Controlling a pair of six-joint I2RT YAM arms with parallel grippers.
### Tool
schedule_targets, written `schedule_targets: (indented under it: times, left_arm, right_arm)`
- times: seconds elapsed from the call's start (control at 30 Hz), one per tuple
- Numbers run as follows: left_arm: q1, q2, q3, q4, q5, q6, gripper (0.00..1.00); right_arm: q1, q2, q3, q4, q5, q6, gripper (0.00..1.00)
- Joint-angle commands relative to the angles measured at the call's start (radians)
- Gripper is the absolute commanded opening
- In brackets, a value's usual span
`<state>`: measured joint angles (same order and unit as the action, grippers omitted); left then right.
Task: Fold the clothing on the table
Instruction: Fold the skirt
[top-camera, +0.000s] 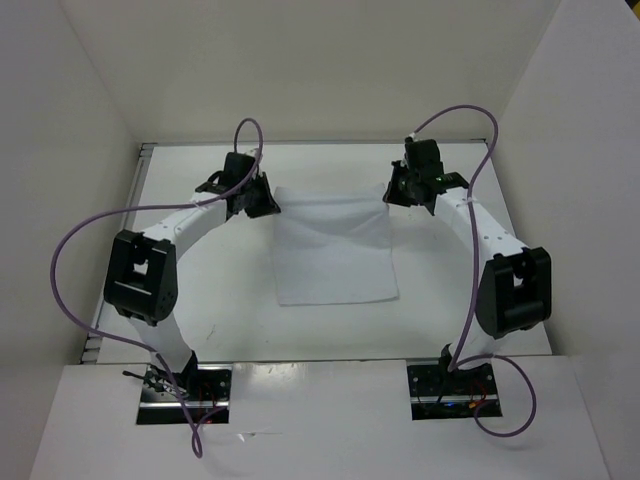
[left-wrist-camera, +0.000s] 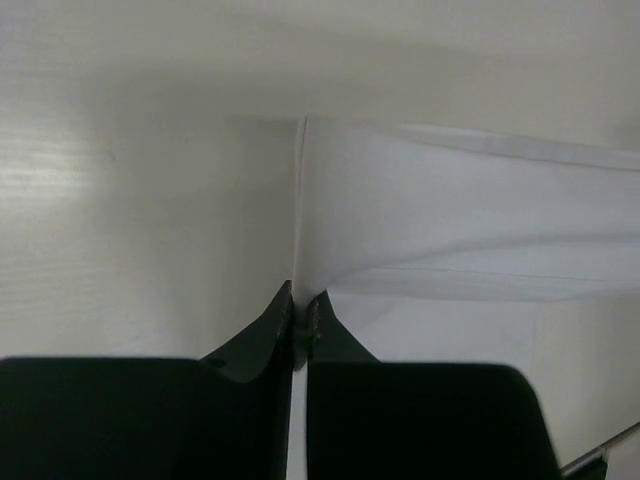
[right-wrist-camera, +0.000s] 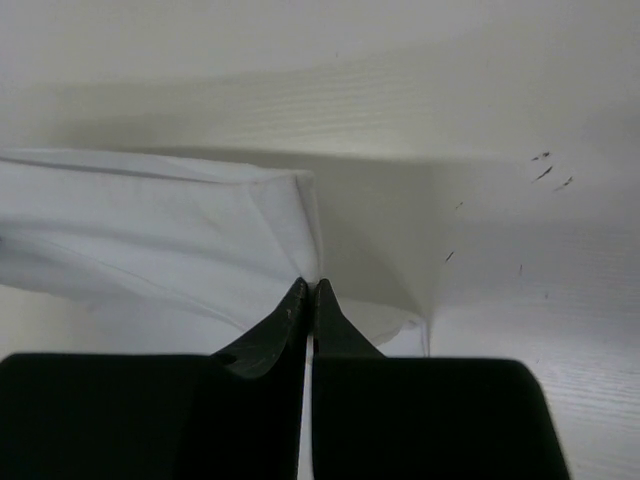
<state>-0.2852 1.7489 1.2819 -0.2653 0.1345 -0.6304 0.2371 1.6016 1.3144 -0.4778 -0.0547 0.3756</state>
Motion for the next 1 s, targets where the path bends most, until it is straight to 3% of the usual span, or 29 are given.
schedule_targets:
  times: [0.0,0.23,0.97]
  left_arm:
    - [0.021,0.036,0.121,0.074,-0.029,0.037,0.03]
    - [0.021,0.081,0.166,0.089,-0.029,0.046,0.03]
    - [0.021,0.162,-0.035,0.215,-0.029,0.0,0.03]
  right_arm:
    - [-0.004,0.009,0.083,0.097,0.076,-0.02,0.0]
    - [-0.004,0.057,0.094,0.122,0.076,-0.029,0.0]
    - [0.044,0.17,0.065,0.064,0.162,-0.029,0.0]
